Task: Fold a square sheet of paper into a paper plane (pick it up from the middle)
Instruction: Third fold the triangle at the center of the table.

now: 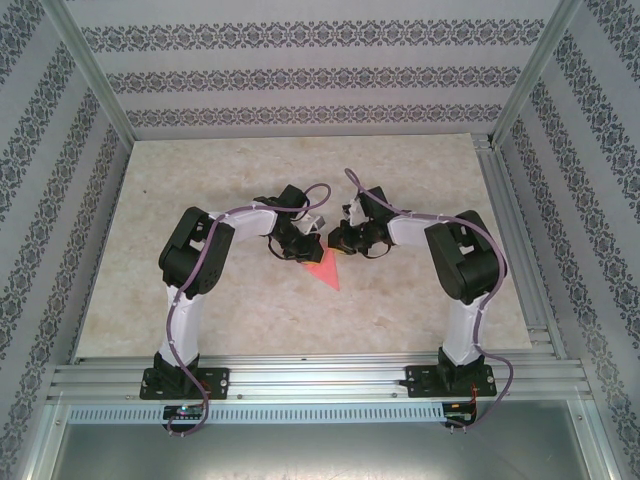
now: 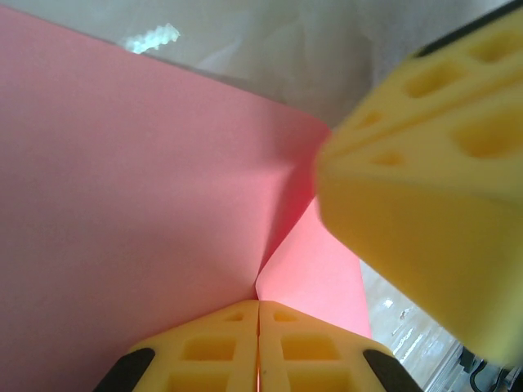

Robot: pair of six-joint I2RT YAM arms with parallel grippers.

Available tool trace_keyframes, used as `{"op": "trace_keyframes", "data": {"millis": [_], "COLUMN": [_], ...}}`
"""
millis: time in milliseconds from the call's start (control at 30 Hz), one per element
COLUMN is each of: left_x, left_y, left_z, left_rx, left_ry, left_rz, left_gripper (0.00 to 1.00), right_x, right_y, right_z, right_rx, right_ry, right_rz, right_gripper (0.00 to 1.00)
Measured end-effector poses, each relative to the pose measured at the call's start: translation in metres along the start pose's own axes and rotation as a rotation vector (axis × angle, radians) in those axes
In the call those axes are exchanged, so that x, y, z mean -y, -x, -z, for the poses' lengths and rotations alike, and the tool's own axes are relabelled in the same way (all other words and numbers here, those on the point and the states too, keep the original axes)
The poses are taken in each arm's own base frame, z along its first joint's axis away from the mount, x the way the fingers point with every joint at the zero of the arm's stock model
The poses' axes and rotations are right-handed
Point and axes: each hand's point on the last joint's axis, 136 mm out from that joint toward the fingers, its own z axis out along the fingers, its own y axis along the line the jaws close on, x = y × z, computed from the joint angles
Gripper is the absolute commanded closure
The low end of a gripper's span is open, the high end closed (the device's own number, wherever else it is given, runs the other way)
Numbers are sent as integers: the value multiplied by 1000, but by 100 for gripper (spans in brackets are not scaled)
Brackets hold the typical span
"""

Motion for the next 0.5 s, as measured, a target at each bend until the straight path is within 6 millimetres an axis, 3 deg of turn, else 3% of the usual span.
{"op": "trace_keyframes", "data": {"millis": [233,500], "left_x": [0,0], "left_y": [0,0], "left_z": [0,0], "left_rx": [0,1], "left_ry": [0,0], "left_rz": [0,-1], "left_gripper": [90,90], "right_x": [11,3], "right_y": [3,3], "right_z": [-5,9], "right_rx": [-14,14], "right_ry": [-22,-28], "right_rz": [-32,-19], "right_gripper": [91,89]}}
